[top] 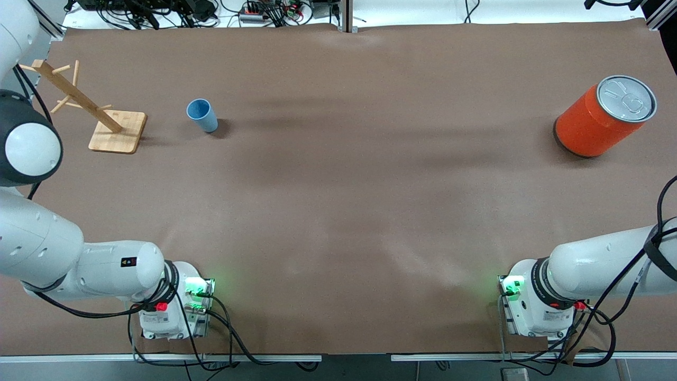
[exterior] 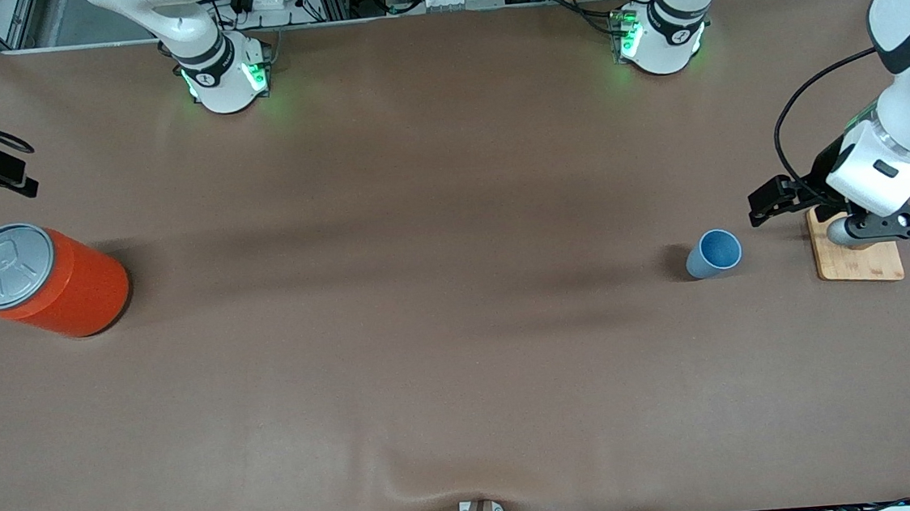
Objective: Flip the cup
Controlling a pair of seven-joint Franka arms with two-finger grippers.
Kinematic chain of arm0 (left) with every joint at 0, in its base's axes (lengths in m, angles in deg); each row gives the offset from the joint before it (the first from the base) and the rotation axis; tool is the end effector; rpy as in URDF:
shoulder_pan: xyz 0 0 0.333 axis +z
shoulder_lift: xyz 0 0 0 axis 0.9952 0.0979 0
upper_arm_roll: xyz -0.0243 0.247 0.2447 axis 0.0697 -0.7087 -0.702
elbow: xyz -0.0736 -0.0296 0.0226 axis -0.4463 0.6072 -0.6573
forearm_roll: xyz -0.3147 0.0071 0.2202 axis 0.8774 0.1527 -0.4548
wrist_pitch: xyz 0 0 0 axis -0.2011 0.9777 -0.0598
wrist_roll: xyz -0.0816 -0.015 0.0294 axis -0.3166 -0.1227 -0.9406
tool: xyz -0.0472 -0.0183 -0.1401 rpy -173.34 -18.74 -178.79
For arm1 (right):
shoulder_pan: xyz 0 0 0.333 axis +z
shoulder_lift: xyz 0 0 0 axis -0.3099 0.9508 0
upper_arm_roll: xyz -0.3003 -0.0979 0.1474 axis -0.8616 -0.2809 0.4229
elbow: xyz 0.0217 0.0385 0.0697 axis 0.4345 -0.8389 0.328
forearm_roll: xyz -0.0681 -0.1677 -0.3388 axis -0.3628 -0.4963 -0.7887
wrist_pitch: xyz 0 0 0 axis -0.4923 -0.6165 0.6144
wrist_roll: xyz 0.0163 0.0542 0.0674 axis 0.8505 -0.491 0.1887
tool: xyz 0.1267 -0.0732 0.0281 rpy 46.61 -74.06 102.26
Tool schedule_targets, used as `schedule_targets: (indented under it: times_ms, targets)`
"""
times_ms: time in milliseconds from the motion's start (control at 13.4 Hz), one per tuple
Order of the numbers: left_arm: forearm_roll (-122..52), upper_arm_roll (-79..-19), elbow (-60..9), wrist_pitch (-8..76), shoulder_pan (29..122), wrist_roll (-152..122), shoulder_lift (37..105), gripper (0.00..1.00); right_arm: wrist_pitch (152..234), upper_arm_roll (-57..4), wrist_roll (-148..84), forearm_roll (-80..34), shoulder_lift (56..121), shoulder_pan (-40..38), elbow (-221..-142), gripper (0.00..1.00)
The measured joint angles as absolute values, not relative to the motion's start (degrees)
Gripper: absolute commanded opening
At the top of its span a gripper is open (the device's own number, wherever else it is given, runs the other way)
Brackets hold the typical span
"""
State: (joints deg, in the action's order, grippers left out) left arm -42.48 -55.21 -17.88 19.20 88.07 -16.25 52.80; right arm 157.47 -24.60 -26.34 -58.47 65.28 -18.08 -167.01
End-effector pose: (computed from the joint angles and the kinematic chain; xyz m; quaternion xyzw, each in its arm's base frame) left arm 0.5974 -0.0850 0.5439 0.9995 -0.0051 0.0169 0.0267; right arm 0.5249 -0.0277 0.6466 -0.9987 0.0340 0.0373 0.0112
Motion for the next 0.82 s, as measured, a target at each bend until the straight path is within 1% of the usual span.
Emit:
schedule_targets:
  times_ms: [149, 372, 446, 818]
  targets:
    - [-42.48, -56.04, -17.41, 18.28, 86.34, -16.33, 52.54, 1.0, 157.47, -24.6, -26.34, -58.47, 65.28, -18.08, -167.0, 1.0]
    - [-42.49, -61.63, -17.24, 16.83, 81.55, -16.33, 51.17, 1.0, 157.48, -24.59, -26.34, -58.47, 65.28, -18.07, -167.0, 1.0]
    - [-42.49, -62.58, -17.24, 15.86, 81.0, -16.33, 50.59, 1.0, 157.49, -24.59, -26.34, -58.47, 65.28, -18.07, -167.01, 1.0]
    - [-42.49, -64.3, -16.94, 12.47, 80.75, -16.25, 46.97, 1.0, 157.49, -24.59, -26.34, -58.47, 65.28, -18.07, -167.0, 1.0]
